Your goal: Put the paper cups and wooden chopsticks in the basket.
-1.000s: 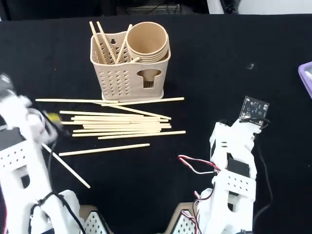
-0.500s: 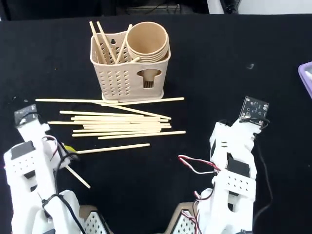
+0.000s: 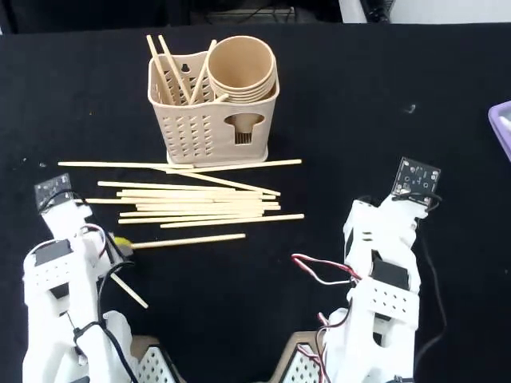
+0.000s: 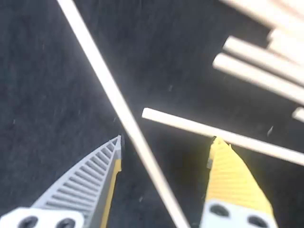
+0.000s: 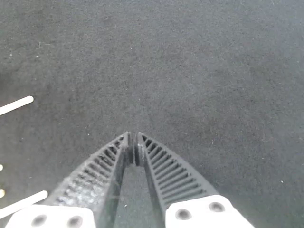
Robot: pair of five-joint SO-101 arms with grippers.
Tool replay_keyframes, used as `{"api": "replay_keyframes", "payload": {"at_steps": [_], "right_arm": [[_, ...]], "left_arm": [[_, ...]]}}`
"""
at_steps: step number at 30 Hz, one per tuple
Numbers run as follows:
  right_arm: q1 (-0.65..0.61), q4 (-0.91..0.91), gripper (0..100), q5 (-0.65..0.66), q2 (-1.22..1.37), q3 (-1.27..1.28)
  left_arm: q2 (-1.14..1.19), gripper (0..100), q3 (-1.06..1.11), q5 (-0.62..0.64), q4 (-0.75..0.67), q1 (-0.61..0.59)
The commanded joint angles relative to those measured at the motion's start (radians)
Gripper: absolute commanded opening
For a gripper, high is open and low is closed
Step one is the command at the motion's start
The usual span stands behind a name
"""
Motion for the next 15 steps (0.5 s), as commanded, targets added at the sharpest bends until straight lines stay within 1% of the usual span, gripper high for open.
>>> {"api": "replay_keyframes", "payload": {"at_steps": [1,5,8,15], "right_arm": [[-0.005,-0.023,2.5,0.011,-0.031,-0.008],[-0.005,-0.023,2.5,0.011,-0.031,-0.008],[-0.005,-0.023,2.5,0.011,-0.031,-0.008],[-0.005,-0.023,2.5,0.011,-0.031,-0.008]], "left_arm": [[-0.020,29,-0.018,0.083,-0.048,0.079],[-0.020,29,-0.019,0.130,-0.052,0.137],[-0.020,29,-0.036,0.157,-0.052,0.136],[-0.020,29,-0.039,0.158,-0.052,0.142]]}}
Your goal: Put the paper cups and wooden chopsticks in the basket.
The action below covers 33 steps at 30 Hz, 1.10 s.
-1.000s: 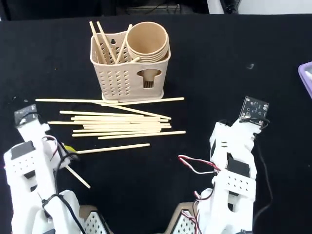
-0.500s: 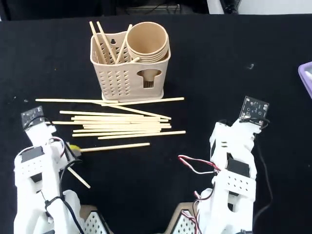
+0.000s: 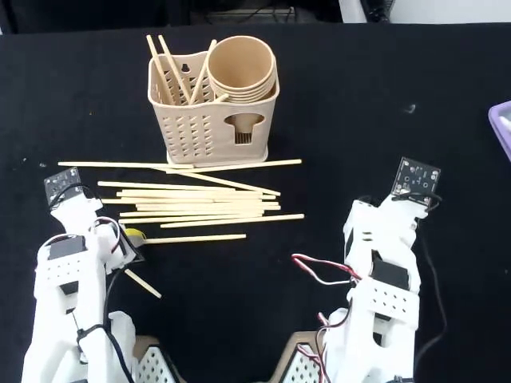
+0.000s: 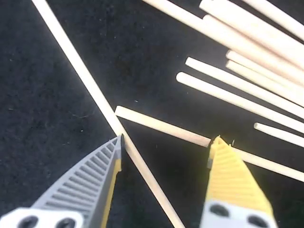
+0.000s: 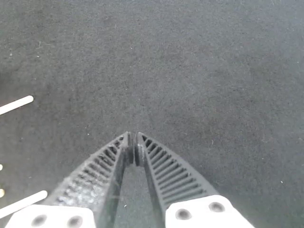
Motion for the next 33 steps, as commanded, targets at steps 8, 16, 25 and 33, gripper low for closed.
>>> {"api": "replay_keyframes", "payload": {"at_steps": [8,16,25,33], "right_arm": [[-0.005,-0.023,2.5,0.009,-0.031,-0.008],[-0.005,-0.023,2.5,0.009,-0.031,-0.010],[-0.005,-0.023,2.5,0.009,-0.031,-0.010],[-0.005,-0.023,2.5,0.009,-0.031,-0.010]], "left_arm": [[-0.020,29,0.024,0.100,-0.130,0.021],[-0.020,28,0.035,0.040,-0.124,0.021],[-0.021,10,-0.042,-0.133,-0.018,0.018],[-0.031,10,-0.125,-0.140,0.006,0.021]]}}
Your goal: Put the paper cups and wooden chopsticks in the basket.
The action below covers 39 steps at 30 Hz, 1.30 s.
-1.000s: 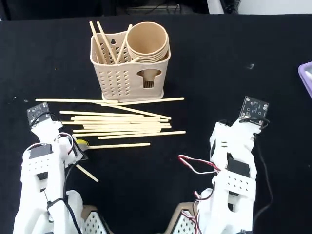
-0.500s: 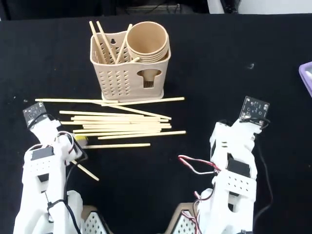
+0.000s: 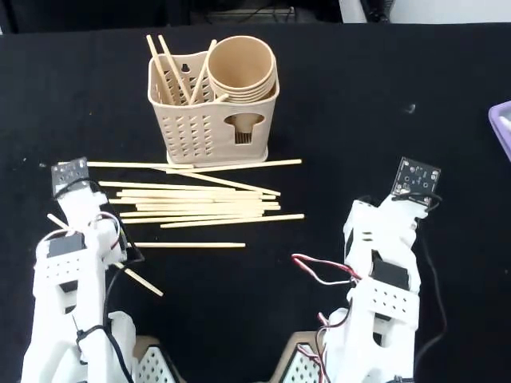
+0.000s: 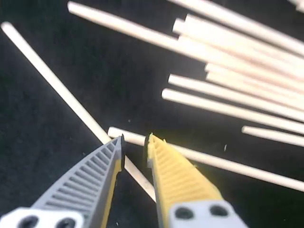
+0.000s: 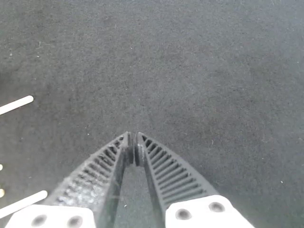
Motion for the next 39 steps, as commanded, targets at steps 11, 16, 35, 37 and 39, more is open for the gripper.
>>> {"api": "replay_keyframes", "payload": {"at_steps": [11,16,35,37,39], "right_arm": [[-0.005,-0.023,2.5,0.009,-0.031,-0.010],[-0.005,-0.023,2.5,0.009,-0.031,-0.010],[-0.005,-0.023,2.5,0.009,-0.031,-0.010],[-0.005,-0.023,2.5,0.009,-0.031,-0.010],[-0.005,-0.023,2.5,0.011,-0.031,-0.010]], "left_arm": [[-0.015,28,-0.104,-0.310,0.227,0.053],[-0.011,28,-0.093,-0.667,0.222,0.047],[-0.009,28,-0.074,0.178,0.301,0.031],[-0.009,28,-0.048,0.210,0.258,0.038],[-0.008,28,-0.018,0.233,0.190,0.038]]}}
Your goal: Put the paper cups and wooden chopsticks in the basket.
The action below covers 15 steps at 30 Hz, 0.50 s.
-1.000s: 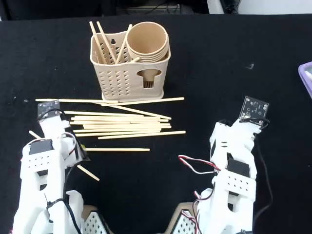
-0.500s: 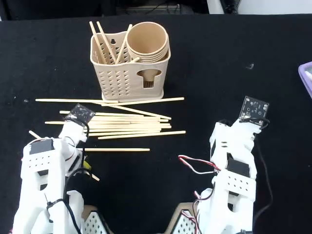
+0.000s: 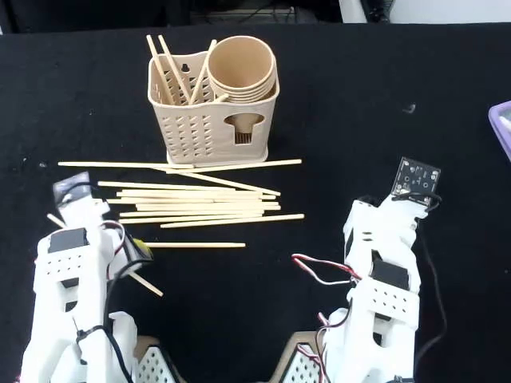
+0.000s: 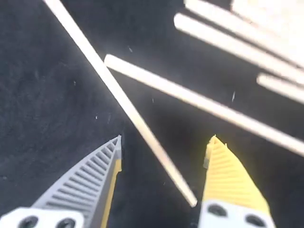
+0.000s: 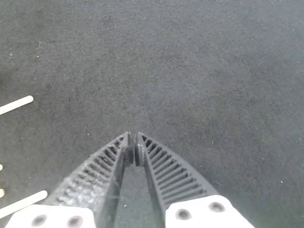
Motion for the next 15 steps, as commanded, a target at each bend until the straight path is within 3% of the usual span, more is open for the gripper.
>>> {"api": "replay_keyframes", "payload": {"at_steps": [1,15], "right_arm": [[-0.005,-0.023,2.5,0.025,-0.031,-0.008],[-0.011,-0.023,2.5,0.068,-0.031,-0.005]], "left_arm": [[-0.009,28,0.042,0.086,-0.126,-0.002],[0.008,28,0.051,0.299,-0.298,0.008]]}}
